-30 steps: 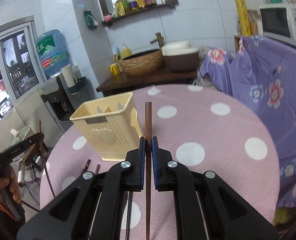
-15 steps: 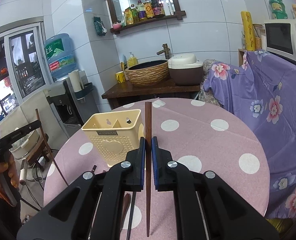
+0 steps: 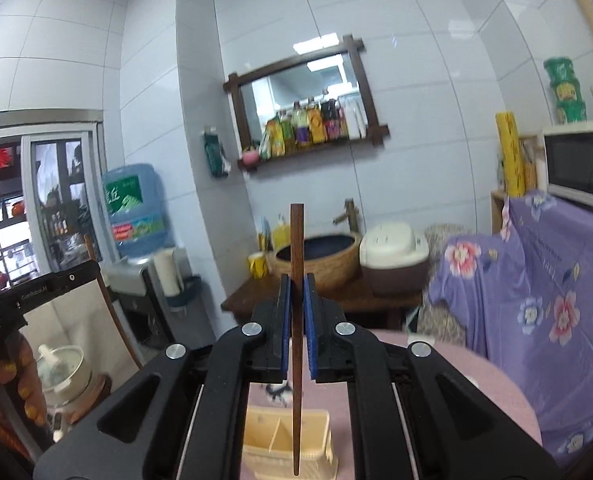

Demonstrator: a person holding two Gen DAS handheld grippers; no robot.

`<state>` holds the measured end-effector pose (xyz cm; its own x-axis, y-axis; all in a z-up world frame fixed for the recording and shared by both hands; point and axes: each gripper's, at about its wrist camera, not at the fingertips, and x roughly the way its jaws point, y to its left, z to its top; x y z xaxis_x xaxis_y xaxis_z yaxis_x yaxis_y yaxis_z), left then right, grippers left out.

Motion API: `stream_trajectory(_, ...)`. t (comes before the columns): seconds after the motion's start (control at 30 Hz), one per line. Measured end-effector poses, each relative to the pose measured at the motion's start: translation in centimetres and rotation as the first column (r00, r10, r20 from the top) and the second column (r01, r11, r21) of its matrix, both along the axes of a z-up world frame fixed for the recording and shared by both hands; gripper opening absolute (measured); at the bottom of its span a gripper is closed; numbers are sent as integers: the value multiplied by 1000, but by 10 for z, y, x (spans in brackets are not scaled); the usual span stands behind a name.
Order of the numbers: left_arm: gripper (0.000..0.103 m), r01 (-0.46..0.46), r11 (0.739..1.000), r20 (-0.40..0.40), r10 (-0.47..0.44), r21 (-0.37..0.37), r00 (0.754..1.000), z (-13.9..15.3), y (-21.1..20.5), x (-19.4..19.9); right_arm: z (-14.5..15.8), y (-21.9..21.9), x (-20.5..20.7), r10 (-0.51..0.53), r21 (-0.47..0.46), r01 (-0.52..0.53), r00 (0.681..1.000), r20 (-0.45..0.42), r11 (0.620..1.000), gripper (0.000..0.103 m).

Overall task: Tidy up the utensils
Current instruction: 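Lift the wooden chopsticks with both grippers and lower them into the cream holder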

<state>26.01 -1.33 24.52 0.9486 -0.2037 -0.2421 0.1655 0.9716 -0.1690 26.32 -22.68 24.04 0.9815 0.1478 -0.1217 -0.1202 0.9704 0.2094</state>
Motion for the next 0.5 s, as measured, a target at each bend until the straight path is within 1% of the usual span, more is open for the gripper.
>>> stream_trajectory(0.03,8,18,1000,-15,-18,-14,1000,1,-7,8,4,5,8,-17,-2,17,1000,15,1000,7)
stream_trajectory(0.1,8,23,1000,-30,-23,-6,999,-6,-20,18,4,14,23,-35,-15,36,999,15,999,7)
stream_trajectory(0.17,8,8,1000,-30,-7,18,1000,-20,-30,26,-8,21,37,-46,-17,46,999,1,999,7)
stream_trajectory(0.27,8,0,1000,-65,1,20,998,-52,-37,39,-41,28,51,-67,-31,66,997,-27,997,7)
stream_trajectory(0.37,8,1,1000,-132,1,18,991,-90,-40,48,-79,28,62,-70,-20,68,993,-93,997,7)
stream_trajectory(0.43,8,1,1000,-173,3,26,985,-110,-40,53,-99,30,66,-68,-28,65,989,-130,998,7)
stream_trajectory(0.5,8,11,1000,-210,-6,22,978,-128,-39,56,-113,31,66,-64,-34,59,987,-147,998,7)
